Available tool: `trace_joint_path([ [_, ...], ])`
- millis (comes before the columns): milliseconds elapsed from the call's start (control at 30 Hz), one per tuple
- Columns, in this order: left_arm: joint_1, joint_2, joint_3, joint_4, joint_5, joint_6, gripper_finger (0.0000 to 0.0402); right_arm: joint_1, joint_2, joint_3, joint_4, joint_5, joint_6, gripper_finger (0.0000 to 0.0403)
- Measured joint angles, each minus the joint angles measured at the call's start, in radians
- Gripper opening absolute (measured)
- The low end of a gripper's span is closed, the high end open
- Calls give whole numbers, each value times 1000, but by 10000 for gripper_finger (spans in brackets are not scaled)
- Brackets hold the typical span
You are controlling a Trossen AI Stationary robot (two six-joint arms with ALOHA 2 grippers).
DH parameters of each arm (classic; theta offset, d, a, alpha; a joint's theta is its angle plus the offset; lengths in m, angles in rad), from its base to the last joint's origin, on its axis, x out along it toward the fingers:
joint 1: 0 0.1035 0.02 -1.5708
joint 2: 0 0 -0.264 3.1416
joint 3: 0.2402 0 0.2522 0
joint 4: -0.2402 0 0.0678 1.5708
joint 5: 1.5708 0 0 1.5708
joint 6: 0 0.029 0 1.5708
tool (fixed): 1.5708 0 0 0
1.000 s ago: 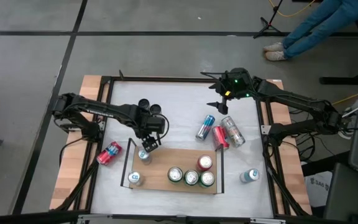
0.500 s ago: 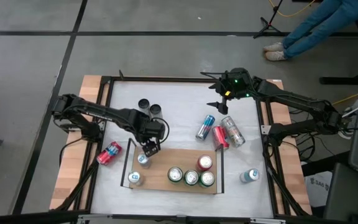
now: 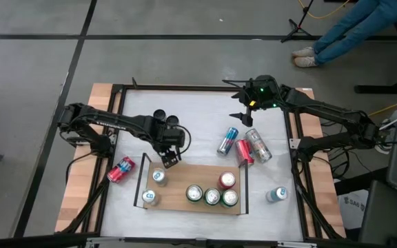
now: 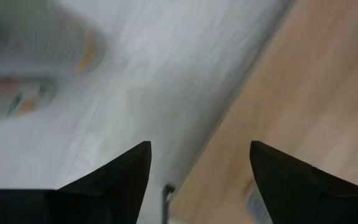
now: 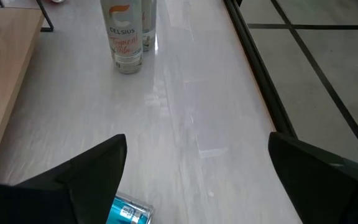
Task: Place canned beverage on shelf
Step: Put the blue soda can on the shelf aligned with the other blue soda can
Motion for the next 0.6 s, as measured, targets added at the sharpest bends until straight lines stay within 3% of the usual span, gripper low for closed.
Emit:
trace_joint_path([
  [167, -20, 0, 0, 84, 20, 49, 264, 0, 0, 0, 0, 0, 0, 381],
  [600, -106, -1, 0, 39, 23, 128, 264, 0, 0, 0, 0, 0, 0, 381],
])
